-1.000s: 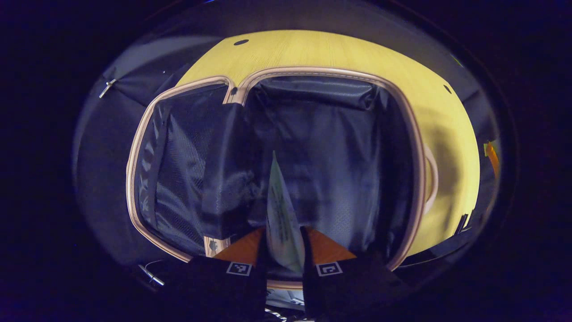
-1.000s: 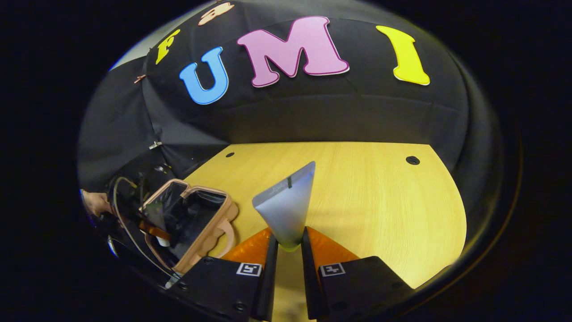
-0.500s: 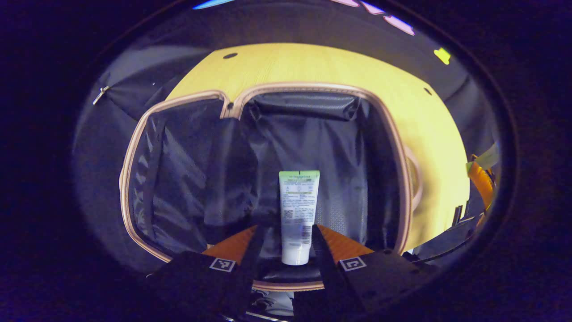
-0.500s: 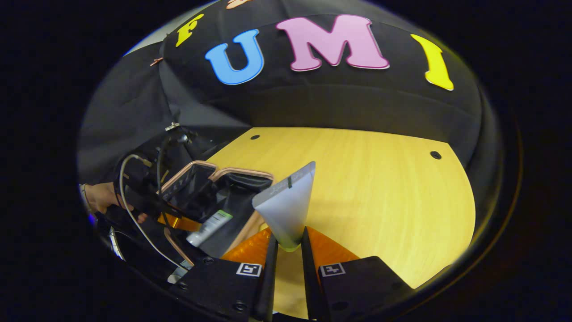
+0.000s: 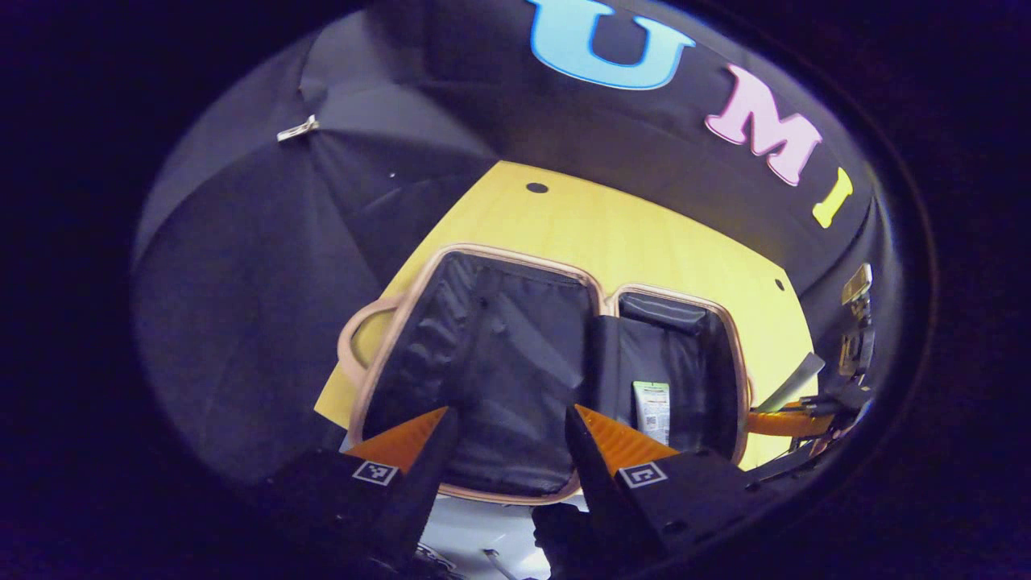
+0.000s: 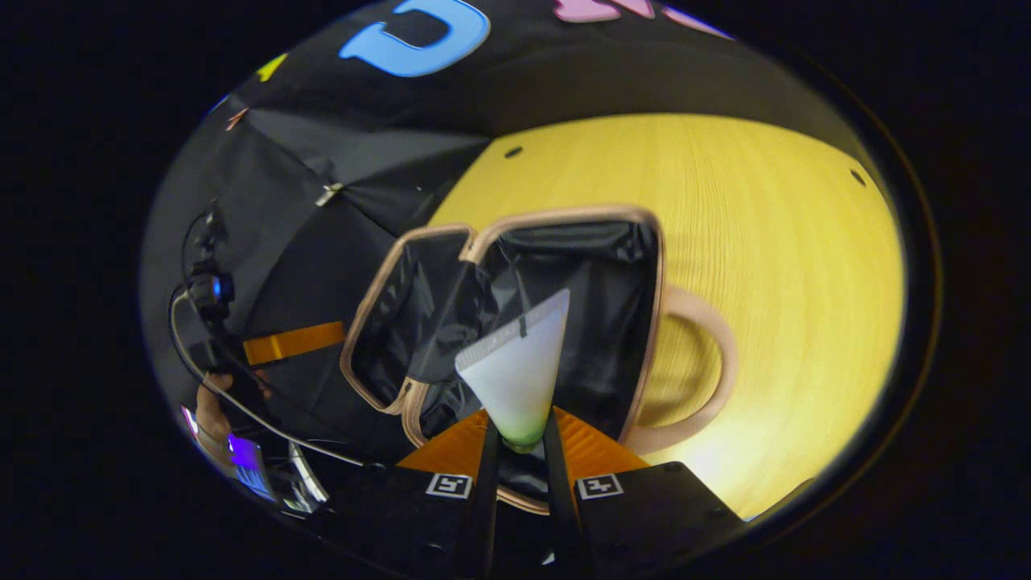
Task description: First open the suitcase, pack the skin care products into it, and then close the suitcase.
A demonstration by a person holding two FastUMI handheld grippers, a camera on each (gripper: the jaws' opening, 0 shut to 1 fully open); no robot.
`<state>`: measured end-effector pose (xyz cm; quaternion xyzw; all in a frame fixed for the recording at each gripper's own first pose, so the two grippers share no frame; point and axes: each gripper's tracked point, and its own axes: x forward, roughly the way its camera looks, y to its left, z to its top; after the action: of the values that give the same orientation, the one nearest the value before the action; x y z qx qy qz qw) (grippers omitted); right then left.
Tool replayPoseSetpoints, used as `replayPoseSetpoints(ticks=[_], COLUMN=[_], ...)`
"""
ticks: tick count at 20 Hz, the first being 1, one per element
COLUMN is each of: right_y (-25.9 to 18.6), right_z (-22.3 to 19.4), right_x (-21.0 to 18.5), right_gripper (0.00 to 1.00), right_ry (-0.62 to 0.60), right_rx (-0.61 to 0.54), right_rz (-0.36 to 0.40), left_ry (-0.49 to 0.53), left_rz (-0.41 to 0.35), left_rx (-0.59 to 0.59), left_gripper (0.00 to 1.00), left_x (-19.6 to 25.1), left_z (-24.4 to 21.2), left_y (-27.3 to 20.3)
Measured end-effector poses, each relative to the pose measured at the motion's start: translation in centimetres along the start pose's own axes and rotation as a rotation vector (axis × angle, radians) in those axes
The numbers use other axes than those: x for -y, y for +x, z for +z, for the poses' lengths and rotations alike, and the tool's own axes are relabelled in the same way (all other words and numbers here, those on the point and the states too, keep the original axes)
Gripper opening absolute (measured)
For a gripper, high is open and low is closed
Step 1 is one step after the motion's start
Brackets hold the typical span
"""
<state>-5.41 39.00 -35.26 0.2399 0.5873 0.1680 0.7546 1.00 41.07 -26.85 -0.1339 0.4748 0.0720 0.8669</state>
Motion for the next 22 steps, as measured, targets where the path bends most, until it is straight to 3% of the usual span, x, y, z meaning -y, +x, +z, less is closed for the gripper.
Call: replayPoseSetpoints(ticks=[2, 3, 6, 7, 8, 10, 12, 13, 14, 15, 16, 17, 18, 19, 22], right_y=[1.9, 2.6, 3.3, 3.4, 3.6, 2.8, 0.8, -0.6, -2.6, -4.2, -5.9, -7.0, -7.8, -9.0, -12.0], right_z=[-2.1, -2.5, -2.3, -2.3, -2.2, -1.1, 1.9, 3.1, 4.4, 5.8, 6.3, 6.8, 7.0, 7.4, 8.9], right_x=[1.9, 2.1, 2.1, 2.1, 2.1, 0.6, -2.1, -3.3, -4.3, -5.2, -5.9, -6.0, -5.7, -5.2, -3.1], right_gripper=[0.33, 0.41, 0.26, 0.34, 0.35, 0.34, 0.51, 0.72, 0.63, 0.7, 0.62, 0.67, 0.83, 0.89, 0.89], right_ry=[0.02, 0.027, 0.053, 0.062, 0.069, 0.117, 0.14, 0.133, 0.115, 0.093, 0.059, 0.029, 0.009, 0.001, 0.039], right_rx=[-0.095, -0.11, -0.123, -0.125, -0.125, -0.066, 0.071, 0.137, 0.202, 0.265, 0.298, 0.322, 0.339, 0.351, 0.43], right_rz=[-0.101, -0.119, -0.147, -0.154, -0.154, -0.104, 0.008, 0.072, 0.129, 0.166, 0.187, 0.197, 0.199, 0.199, 0.19], left_ry=[-0.1, -0.129, -0.146, -0.152, -0.161, -0.178, -0.209, -0.214, -0.211, -0.211, -0.218, -0.229, -0.246, -0.258, -0.254], left_rz=[0.009, 0.033, 0.12, 0.133, 0.14, 0.148, 0.122, 0.109, 0.114, 0.129, 0.133, 0.127, 0.126, 0.124, 0.141], left_rx=[0.002, -0.001, -0.012, -0.015, -0.019, -0.024, -0.001, 0.02, 0.034, 0.046, 0.049, 0.048, 0.031, 0.011, -0.072], left_gripper=[0.84, 0.84, 0.84, 0.84, 0.84, 0.84, 0.84, 0.84, 0.84, 0.84, 0.84, 0.84, 0.84, 0.84, 0.84], left_x=[-3.9, -6.3, -11.3, -12.3, -13.0, -13.7, -13.4, -13.5, -14.2, -15.2, -15.9, -16.2, -16.4, -16.7, -17.4], left_z=[-0.7, -1.0, -1.7, -1.5, -1.2, -0.6, 0.6, 1.7, 2.1, 2.8, 3.7, 4.4, 5.0, 5.3, 4.8], left_y=[-0.3, -0.3, 0.3, 0.5, 0.8, 1.1, 0.3, 0.3, 0.6, 1.0, 1.7, 2.6, 3.5, 4.6, 9.1])
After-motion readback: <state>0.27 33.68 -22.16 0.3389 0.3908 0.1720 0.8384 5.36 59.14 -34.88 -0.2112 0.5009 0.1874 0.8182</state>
